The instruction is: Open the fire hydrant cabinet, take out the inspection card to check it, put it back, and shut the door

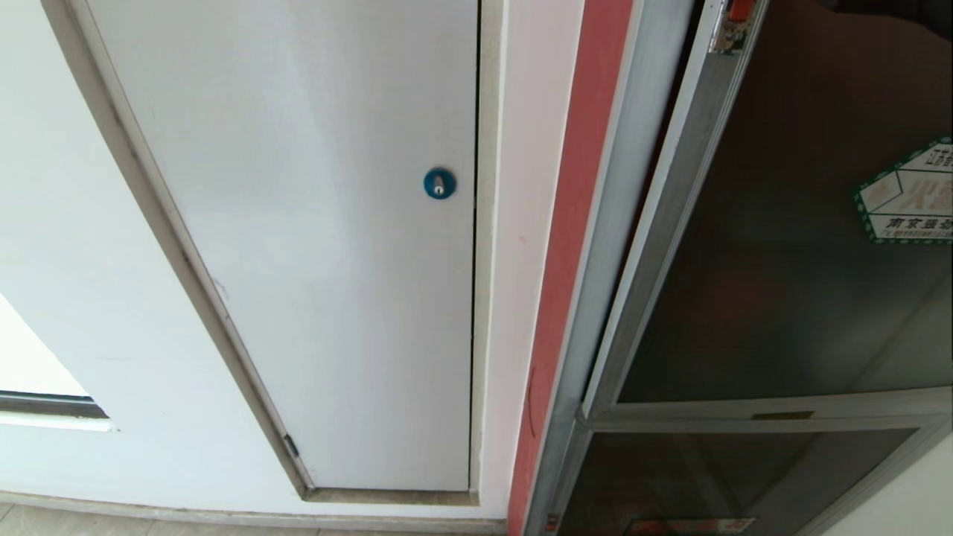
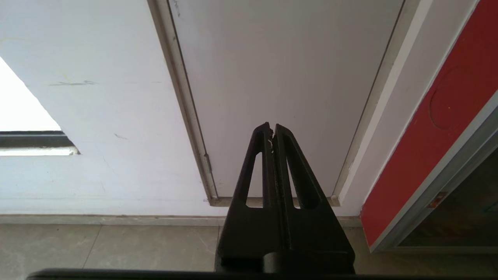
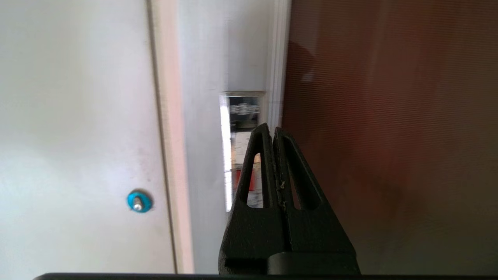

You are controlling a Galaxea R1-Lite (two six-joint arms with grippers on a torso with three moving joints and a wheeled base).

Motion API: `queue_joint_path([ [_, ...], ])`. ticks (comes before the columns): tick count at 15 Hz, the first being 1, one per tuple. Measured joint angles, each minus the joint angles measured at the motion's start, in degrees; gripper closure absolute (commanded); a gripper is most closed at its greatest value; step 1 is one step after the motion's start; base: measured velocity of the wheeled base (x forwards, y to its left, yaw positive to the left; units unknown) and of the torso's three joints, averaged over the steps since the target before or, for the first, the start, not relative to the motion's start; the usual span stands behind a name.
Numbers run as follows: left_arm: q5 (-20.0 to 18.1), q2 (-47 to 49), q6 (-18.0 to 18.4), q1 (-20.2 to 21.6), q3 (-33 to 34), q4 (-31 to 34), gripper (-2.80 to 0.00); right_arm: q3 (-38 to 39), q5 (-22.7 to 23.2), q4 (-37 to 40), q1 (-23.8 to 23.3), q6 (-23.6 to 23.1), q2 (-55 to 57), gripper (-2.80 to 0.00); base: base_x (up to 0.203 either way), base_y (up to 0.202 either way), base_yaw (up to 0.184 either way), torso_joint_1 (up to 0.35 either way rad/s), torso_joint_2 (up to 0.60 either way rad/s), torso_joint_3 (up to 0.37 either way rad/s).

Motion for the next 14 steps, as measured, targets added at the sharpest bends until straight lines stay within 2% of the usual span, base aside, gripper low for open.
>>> queue_joint_path([
  [5,0.0,0.0,0.0,0.0,0.0,0.0,0.0,3.6,0.0,-0.1,0.9,0.0,-2.0,0.0,0.0,0.0,0.0,0.0,0.0,0.0],
  [8,0.0,0.0,0.0,0.0,0.0,0.0,0.0,9.1,0.3,-1.0,1.3,0.3,-4.1,0.0,0.0,0.0,0.0,0.0,0.0,0.0],
  [11,0.0,0.0,0.0,0.0,0.0,0.0,0.0,15.6,0.4,-5.5,1.4,0.3,-5.8,0.0,0.0,0.0,0.0,0.0,0.0,0.0],
  [12,0.0,0.0,0.0,0.0,0.0,0.0,0.0,17.4,0.4,-6.9,1.4,0.3,-6.2,-2.8,0.0,0.0,0.0,0.0,0.0,0.0],
  [14,0.0,0.0,0.0,0.0,0.0,0.0,0.0,19.2,0.6,-8.5,1.4,0.3,-6.9,-2.8,0.0,0.0,0.0,0.0,0.0,0.0],
])
